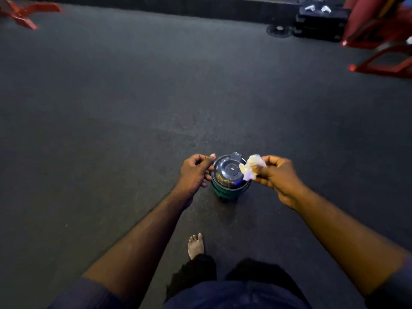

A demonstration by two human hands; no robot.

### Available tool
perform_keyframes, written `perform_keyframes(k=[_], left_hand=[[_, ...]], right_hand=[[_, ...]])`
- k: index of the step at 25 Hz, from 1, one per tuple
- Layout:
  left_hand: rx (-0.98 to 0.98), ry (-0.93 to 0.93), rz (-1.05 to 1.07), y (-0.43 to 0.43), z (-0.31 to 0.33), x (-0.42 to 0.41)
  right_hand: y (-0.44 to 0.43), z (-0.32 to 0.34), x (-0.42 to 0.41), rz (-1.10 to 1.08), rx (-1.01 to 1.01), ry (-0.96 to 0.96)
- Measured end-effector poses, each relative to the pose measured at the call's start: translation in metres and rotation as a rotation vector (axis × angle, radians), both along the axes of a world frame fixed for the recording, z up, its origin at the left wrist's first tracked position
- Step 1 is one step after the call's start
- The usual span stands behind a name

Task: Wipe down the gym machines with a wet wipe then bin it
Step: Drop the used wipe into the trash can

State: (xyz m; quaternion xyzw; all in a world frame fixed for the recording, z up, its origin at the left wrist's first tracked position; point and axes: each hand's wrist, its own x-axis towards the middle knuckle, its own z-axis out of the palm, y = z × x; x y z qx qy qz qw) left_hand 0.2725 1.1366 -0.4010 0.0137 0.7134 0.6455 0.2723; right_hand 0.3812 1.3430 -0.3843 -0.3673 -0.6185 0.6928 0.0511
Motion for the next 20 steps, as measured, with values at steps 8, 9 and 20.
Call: perform_keyframes(k=[8, 9, 20], left_hand=[[-0.014, -0.082, -0.178, 0.057, -0.018, -0.109], [-0.018, -0.093, -0.183, 0.062, -0.021, -0.118], [-0.071, -0.165, -0.275, 0.100, -0.048, -0.175]], right_hand=[[0.018, -0.021, -0.081, -0.223, 0.005, -0.056], [0.024, -0.027, -0.088, -0.253, -0.008, -0.054], [0.059, -0.068, -0.134, -0.385, -0.074, 0.064]])
